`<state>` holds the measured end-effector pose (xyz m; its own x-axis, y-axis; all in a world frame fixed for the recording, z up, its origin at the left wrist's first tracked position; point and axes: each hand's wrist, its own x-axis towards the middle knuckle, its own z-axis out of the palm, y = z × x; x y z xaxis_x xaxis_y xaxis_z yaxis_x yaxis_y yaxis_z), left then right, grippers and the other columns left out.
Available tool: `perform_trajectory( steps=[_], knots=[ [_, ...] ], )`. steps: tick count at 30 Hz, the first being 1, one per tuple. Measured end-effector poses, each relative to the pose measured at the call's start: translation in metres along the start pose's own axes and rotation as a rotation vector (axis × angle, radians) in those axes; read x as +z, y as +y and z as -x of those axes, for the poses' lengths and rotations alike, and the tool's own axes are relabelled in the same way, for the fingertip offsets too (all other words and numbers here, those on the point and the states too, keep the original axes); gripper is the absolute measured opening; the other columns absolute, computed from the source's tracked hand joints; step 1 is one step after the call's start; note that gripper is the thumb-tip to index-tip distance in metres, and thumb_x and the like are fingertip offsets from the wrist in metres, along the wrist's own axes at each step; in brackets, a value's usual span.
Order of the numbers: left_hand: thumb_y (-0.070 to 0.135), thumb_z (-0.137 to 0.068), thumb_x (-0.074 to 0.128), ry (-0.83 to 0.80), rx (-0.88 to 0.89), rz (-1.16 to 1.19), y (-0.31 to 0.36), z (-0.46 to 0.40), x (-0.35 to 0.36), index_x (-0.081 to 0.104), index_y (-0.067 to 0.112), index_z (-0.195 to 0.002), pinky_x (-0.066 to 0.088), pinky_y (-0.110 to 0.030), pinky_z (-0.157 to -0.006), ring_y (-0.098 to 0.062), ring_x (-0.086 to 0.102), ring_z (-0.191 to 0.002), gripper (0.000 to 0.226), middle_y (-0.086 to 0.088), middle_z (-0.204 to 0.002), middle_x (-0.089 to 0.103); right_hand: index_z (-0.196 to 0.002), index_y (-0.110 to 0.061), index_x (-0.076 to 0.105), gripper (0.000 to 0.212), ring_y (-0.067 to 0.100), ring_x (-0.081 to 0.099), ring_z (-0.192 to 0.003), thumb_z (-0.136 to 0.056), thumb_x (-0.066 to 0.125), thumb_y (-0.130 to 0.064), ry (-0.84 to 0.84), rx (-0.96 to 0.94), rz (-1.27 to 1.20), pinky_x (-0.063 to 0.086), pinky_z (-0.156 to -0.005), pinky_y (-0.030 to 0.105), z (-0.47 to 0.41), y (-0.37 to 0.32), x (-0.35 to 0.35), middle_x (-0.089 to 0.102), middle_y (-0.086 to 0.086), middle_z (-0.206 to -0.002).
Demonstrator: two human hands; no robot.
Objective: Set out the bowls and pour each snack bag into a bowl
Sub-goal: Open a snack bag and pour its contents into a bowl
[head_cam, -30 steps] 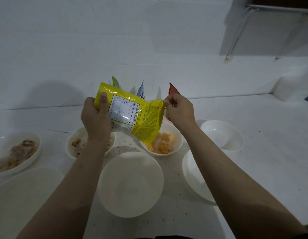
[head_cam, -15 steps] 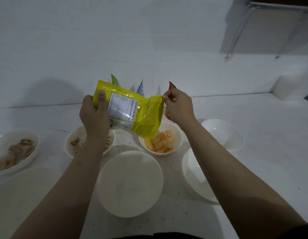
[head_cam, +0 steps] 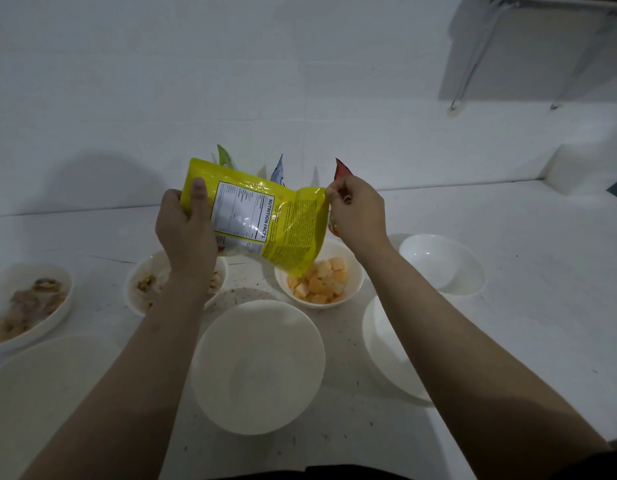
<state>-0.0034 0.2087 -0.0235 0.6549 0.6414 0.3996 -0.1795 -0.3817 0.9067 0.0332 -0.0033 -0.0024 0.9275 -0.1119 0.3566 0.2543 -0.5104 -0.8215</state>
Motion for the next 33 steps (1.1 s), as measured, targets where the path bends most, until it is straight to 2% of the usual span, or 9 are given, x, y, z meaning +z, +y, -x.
perform_trajectory(
  steps=[3, 6, 10, 14, 16, 19, 25, 30, 33],
  knots=[
    [0.046, -0.099, 0.049, 0.001, 0.010, -0.003, 0.000, 0.000, 0.000, 0.032, 0.026, -0.068, 0.034, -0.010, -0.053, 0.008, 0.044, -0.054, 0.040, 0.009, -0.065, 0.040, -0.086, -0.013, 0.066, 0.011, 0.012, 0.057, -0.079, -0.094, 0.058, -0.013, -0.029, -0.020, 0.042, 0.043, -0.073, 0.025, 0.000, -0.003, -0.003, 0.059, -0.011, -0.078],
    [0.047, -0.099, 0.048, 0.013, 0.006, -0.001, -0.001, -0.001, -0.002, 0.032, 0.026, -0.068, 0.034, -0.010, -0.053, 0.005, 0.043, -0.054, 0.040, 0.009, -0.066, 0.040, -0.085, -0.014, 0.066, 0.011, 0.011, 0.057, -0.081, -0.094, 0.059, -0.013, -0.040, -0.024, 0.036, 0.043, -0.072, 0.022, -0.001, -0.005, -0.004, 0.062, -0.007, -0.083],
    [0.045, -0.099, 0.048, 0.023, -0.002, 0.003, 0.001, -0.001, -0.004, 0.037, 0.019, -0.073, 0.035, -0.011, -0.051, 0.009, 0.045, -0.054, 0.039, 0.008, -0.066, 0.040, -0.085, -0.014, 0.067, 0.011, 0.007, 0.054, -0.081, -0.093, 0.060, -0.013, -0.022, -0.039, 0.063, 0.035, -0.065, 0.004, -0.004, -0.005, -0.003, 0.064, -0.006, -0.085],
    [0.045, -0.099, 0.048, 0.022, 0.009, 0.006, 0.002, -0.002, -0.003, 0.035, 0.021, -0.070, 0.033, -0.009, -0.052, 0.009, 0.044, -0.054, 0.040, 0.009, -0.065, 0.040, -0.084, -0.015, 0.067, 0.010, 0.004, 0.052, -0.076, -0.092, 0.060, -0.015, 0.025, -0.071, 0.105, 0.033, -0.062, 0.002, -0.004, -0.004, -0.001, 0.061, -0.009, -0.082],
    [0.045, -0.099, 0.049, 0.016, 0.031, 0.001, 0.001, -0.001, -0.002, 0.037, 0.020, -0.071, 0.033, -0.010, -0.054, 0.006, 0.043, -0.054, 0.040, 0.010, -0.064, 0.040, -0.084, -0.016, 0.066, 0.010, 0.001, 0.050, -0.071, -0.092, 0.060, -0.014, -0.007, -0.079, 0.129, 0.033, -0.061, 0.002, -0.004, -0.005, 0.000, 0.057, -0.013, -0.077],
    [0.047, -0.098, 0.049, 0.012, 0.010, 0.022, 0.001, 0.000, -0.001, 0.041, 0.013, -0.076, 0.035, -0.012, -0.055, 0.001, 0.041, -0.056, 0.041, 0.010, -0.065, 0.040, -0.085, -0.015, 0.066, 0.010, -0.002, 0.050, -0.071, -0.092, 0.060, -0.013, 0.023, -0.079, 0.102, 0.035, -0.063, 0.001, -0.006, -0.006, -0.001, 0.061, -0.008, -0.083],
    [0.047, -0.098, 0.049, 0.022, 0.007, 0.019, 0.001, -0.003, -0.004, 0.032, 0.026, -0.068, 0.034, -0.010, -0.053, 0.009, 0.044, -0.054, 0.040, 0.010, -0.066, 0.040, -0.086, -0.014, 0.067, 0.010, 0.002, 0.050, -0.074, -0.093, 0.061, -0.014, 0.008, -0.084, 0.120, 0.034, -0.063, 0.001, -0.006, -0.006, 0.000, 0.061, -0.006, -0.085],
    [0.050, -0.097, 0.048, 0.028, -0.015, 0.017, -0.003, -0.005, -0.005, 0.033, 0.027, -0.068, 0.034, -0.013, -0.054, 0.000, 0.040, -0.057, 0.040, 0.010, -0.067, 0.041, -0.085, -0.014, 0.067, 0.011, 0.009, 0.054, -0.084, -0.093, 0.061, -0.014, -0.022, -0.091, 0.098, 0.038, -0.070, 0.015, -0.008, -0.008, 0.002, 0.063, -0.006, -0.086],
    [0.048, -0.098, 0.048, 0.016, -0.001, 0.009, -0.002, -0.003, -0.003, 0.032, 0.026, -0.068, 0.035, -0.012, -0.054, 0.000, 0.040, -0.056, 0.040, 0.010, -0.067, 0.041, -0.086, -0.014, 0.068, 0.011, 0.005, 0.051, -0.079, -0.093, 0.061, -0.016, -0.013, -0.093, 0.112, 0.034, -0.065, 0.004, -0.012, -0.010, 0.000, 0.062, -0.007, -0.086]
  ],
)
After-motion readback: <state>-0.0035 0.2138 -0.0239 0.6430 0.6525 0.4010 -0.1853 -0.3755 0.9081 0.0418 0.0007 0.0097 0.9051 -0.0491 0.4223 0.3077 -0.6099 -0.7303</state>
